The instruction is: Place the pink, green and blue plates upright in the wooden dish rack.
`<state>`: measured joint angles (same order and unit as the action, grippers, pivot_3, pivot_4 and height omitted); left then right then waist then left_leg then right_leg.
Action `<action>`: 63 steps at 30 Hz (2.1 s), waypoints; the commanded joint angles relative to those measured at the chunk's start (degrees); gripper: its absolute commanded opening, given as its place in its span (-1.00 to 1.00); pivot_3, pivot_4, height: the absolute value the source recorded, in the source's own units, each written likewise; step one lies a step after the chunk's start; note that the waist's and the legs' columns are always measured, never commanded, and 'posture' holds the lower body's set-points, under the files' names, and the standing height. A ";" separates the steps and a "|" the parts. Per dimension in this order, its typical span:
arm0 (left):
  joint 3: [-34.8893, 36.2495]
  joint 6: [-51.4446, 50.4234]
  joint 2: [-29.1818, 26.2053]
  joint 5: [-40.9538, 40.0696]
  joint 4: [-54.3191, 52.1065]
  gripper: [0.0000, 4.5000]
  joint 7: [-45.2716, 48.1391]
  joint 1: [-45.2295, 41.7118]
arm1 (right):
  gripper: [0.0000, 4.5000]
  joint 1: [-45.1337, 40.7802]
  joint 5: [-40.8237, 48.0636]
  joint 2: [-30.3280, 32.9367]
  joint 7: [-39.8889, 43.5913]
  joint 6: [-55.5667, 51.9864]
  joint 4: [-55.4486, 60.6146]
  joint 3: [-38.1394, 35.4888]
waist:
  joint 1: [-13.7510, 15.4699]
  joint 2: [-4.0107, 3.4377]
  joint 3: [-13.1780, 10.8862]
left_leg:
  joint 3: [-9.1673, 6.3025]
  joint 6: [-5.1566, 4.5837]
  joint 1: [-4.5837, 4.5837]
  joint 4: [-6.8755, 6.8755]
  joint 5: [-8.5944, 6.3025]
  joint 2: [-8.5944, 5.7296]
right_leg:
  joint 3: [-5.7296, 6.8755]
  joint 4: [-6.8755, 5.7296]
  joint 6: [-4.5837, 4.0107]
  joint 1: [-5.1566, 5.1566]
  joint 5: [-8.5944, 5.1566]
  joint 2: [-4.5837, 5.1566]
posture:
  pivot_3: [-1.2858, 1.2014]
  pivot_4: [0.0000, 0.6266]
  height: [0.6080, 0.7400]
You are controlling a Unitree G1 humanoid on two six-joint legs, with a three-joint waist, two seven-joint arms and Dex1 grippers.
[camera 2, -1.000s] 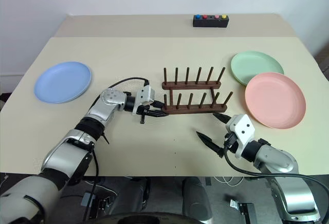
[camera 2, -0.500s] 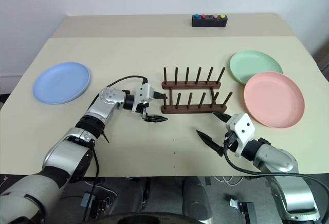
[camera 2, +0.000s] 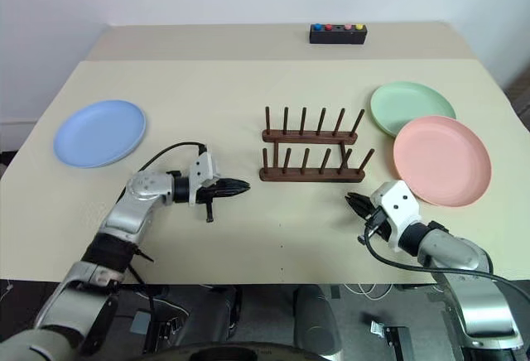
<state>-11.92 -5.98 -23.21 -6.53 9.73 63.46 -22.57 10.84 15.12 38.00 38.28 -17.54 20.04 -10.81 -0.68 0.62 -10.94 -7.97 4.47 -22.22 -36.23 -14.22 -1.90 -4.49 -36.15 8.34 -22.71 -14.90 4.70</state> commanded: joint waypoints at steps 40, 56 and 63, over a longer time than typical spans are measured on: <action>-2.90 6.41 7.81 7.67 10.83 -1.00 -24.25 -7.39 | -0.99 -26.04 -15.04 -1.71 -3.15 12.13 -28.87 9.73 | -0.33 0.00 0.01 | 0.03 0.01 0.27 -0.01 0.01 -0.02 | 0.00 0.01 0.00 0.21 0.02 0.00 | 0.03 -0.52 1.00; -2.28 7.50 7.84 7.80 12.02 -1.00 -25.63 -7.20 | -0.99 -25.99 -15.02 -2.04 -4.08 14.07 -29.17 9.27 | -0.38 -0.01 0.02 | 0.03 0.01 0.27 0.01 0.01 -0.02 | 0.00 0.00 0.00 0.20 0.02 0.00 | 0.03 -0.52 1.00; -2.11 2.57 6.40 0.81 0.16 -1.00 -17.77 -1.58 | -0.99 -17.97 -8.25 -0.23 -0.76 11.62 -13.47 4.27 | -0.40 -0.05 0.01 | 0.02 0.00 0.15 0.12 0.00 -0.02 | -0.01 0.00 0.00 0.04 0.01 0.01 | 0.03 -0.52 1.00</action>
<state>-14.41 -1.66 -16.22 -2.78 14.76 43.00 -25.57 -7.93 3.13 36.40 36.12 -4.86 -0.29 -2.80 -1.08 0.56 -10.93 -7.96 4.47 -22.18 -36.11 -14.21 -1.91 -4.50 -36.15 8.34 -22.74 -14.89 4.71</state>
